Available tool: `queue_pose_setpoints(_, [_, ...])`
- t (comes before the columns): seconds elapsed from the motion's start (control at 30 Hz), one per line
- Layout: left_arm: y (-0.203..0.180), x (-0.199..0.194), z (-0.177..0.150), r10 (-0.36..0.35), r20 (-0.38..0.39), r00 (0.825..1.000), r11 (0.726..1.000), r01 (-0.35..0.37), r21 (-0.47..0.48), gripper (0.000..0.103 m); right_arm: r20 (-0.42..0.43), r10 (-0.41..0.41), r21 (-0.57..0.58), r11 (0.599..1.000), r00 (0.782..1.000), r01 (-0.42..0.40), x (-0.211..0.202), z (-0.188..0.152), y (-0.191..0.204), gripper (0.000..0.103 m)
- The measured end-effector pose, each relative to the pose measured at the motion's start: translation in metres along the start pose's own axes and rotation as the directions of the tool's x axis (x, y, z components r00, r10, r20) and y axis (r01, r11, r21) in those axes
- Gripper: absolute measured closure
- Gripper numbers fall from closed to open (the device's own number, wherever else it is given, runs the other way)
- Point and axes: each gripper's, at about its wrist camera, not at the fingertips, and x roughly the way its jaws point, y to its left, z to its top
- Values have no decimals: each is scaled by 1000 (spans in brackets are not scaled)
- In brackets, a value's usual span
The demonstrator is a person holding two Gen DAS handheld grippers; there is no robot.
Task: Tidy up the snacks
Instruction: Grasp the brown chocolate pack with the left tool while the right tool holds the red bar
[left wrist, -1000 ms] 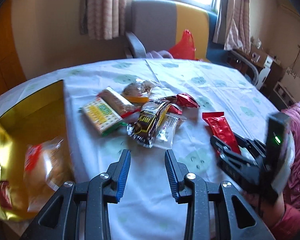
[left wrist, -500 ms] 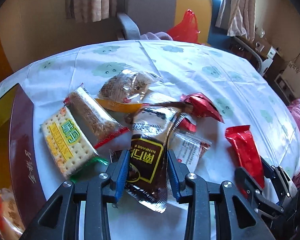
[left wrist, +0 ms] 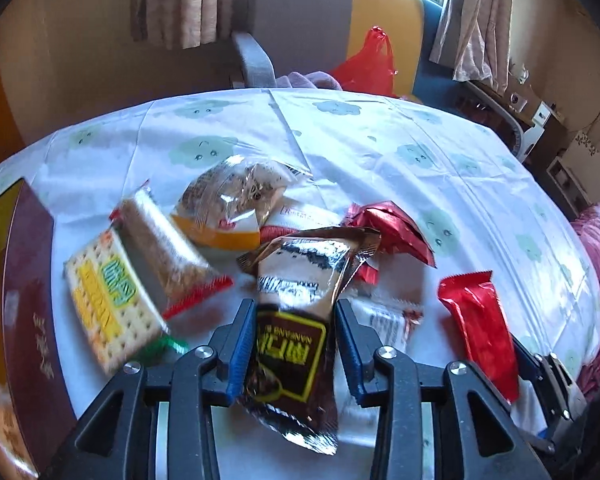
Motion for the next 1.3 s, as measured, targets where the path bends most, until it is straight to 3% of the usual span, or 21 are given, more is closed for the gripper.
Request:
queue_pose_setpoints(0.23, [-7, 8, -12, 43, 30, 999, 998, -44, 50, 62, 1, -1, -1, 1000, 1000, 1, 0, 0, 0, 48])
queue_pose_setpoints(0.7, [-1, -19, -58, 16, 143, 990, 1000, -15, -4, 67, 1, -1, -1, 1000, 1000, 1, 0, 0, 0, 48])
queue_pose_setpoints(0.9, [3, -16, -52, 3, 134, 991, 1000, 0, -21, 65, 1, -2, -2, 1000, 1000, 2, 0, 0, 0, 48])
queue_pose_setpoints(1.3, [-5, -33, -81, 9, 183, 983, 999, -17, 39, 69, 13, -2, 5, 1000, 1000, 2, -1, -1, -1, 50])
